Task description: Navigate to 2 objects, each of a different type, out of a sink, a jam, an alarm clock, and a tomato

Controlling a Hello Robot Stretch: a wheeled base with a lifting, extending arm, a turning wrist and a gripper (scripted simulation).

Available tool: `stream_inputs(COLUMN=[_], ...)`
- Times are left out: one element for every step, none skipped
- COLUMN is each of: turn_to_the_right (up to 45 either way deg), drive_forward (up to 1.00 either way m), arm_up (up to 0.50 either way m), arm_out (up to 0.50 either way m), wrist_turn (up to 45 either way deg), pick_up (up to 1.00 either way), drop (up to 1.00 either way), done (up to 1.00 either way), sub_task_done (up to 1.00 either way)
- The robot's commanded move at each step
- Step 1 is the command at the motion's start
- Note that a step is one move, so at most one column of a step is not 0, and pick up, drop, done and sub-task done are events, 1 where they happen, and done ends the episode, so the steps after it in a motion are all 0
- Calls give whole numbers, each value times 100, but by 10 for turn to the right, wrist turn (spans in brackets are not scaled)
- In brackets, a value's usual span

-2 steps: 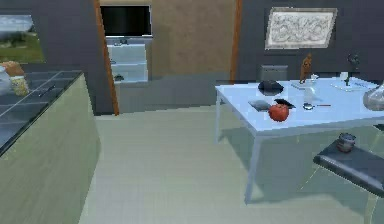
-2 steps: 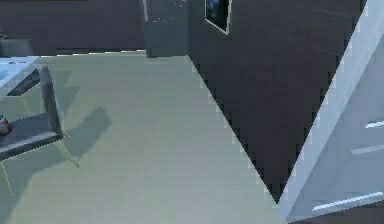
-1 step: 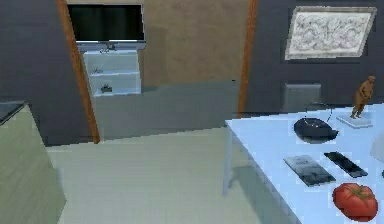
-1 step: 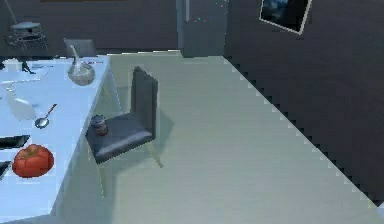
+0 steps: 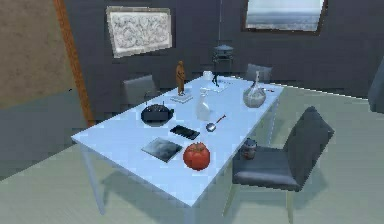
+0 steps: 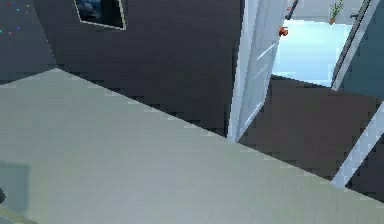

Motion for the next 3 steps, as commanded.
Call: stream_inputs(turn_to_the_right=[0,-450,-450], drive_forward=[0,0,0], arm_up=[0,0,0], arm_out=[0,0,0], wrist_turn=[0,0,0], pick_up=[0,0,0], drop=[0,0,0], done=[0,0,0], sub_task_done=[100,0,0])
